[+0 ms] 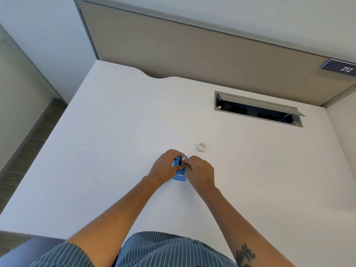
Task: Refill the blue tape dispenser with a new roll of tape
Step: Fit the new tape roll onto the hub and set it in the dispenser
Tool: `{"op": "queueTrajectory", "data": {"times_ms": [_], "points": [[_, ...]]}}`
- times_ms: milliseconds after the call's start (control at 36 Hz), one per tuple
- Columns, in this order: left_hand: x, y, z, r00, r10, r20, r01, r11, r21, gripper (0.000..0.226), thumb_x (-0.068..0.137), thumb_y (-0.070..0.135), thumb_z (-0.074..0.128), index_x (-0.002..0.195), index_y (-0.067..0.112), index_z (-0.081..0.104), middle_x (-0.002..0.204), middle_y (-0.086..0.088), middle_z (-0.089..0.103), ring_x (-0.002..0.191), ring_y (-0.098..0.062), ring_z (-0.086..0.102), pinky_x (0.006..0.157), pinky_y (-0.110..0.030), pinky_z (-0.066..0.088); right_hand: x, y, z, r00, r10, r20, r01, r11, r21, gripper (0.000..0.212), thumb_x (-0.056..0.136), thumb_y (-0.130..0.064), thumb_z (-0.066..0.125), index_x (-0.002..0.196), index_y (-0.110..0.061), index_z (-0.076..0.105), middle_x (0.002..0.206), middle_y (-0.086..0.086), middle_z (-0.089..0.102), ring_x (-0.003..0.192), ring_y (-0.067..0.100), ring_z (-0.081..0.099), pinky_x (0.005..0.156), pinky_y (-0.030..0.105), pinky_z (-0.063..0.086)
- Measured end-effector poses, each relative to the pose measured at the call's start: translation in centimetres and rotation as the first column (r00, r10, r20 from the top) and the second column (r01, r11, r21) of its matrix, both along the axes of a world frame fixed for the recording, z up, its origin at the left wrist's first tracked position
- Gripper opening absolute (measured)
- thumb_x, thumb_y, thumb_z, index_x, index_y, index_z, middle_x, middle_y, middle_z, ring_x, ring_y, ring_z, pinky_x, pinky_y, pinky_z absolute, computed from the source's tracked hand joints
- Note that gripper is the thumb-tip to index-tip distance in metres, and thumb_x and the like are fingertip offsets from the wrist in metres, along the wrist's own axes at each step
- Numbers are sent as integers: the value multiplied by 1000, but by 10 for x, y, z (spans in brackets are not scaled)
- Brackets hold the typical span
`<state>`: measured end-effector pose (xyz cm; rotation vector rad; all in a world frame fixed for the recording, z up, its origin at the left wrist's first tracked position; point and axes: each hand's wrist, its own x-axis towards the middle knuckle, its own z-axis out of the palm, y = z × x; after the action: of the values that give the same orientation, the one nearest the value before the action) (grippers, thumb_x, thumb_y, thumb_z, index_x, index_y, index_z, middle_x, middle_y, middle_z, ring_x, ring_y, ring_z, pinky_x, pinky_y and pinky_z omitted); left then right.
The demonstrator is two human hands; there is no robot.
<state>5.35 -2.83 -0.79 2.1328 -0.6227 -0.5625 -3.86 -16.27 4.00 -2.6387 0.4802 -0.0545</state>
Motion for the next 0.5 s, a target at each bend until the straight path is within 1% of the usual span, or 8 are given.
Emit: {"op": "queueTrajectory", "data": {"times_ms": [83,222,417,500], "points": [[0,0,0,1000,5,2,-5,1000,-1,37,90,21,76,124,26,63,123,8,65,108,-12,61,95,-22,46,1,0,-1,1000,1,-11,-1,1000,13,22,100,-13,60,106,-19,81,96,-1,75,84,23,68,74,37,56],[0,-1,1,1000,4,5,-4,1000,5,37,90,19,76,124,25,63,124,7,65,108,-14,62,98,-27,49,1,1,-1,1000,2,10,-2,1000,14,22,98,-10,61,103,-16,82,94,2,76,82,24,69,71,35,55],[-1,-1,3,1000,13,4,-13,1000,2,36,91,18,75,125,23,63,124,5,66,109,-15,62,97,-23,47,2,2,-2,1000,11,8,-11,1000,12,22,97,-7,60,102,-13,82,92,4,75,80,26,68,70,36,55],[-1,-1,4,1000,11,4,-11,1000,3,35,92,18,75,125,22,64,124,4,66,109,-15,63,98,-25,48,1,2,-3,1000,9,18,-9,1000,14,22,96,-5,61,100,-12,82,90,4,75,79,26,67,69,36,55]]}}
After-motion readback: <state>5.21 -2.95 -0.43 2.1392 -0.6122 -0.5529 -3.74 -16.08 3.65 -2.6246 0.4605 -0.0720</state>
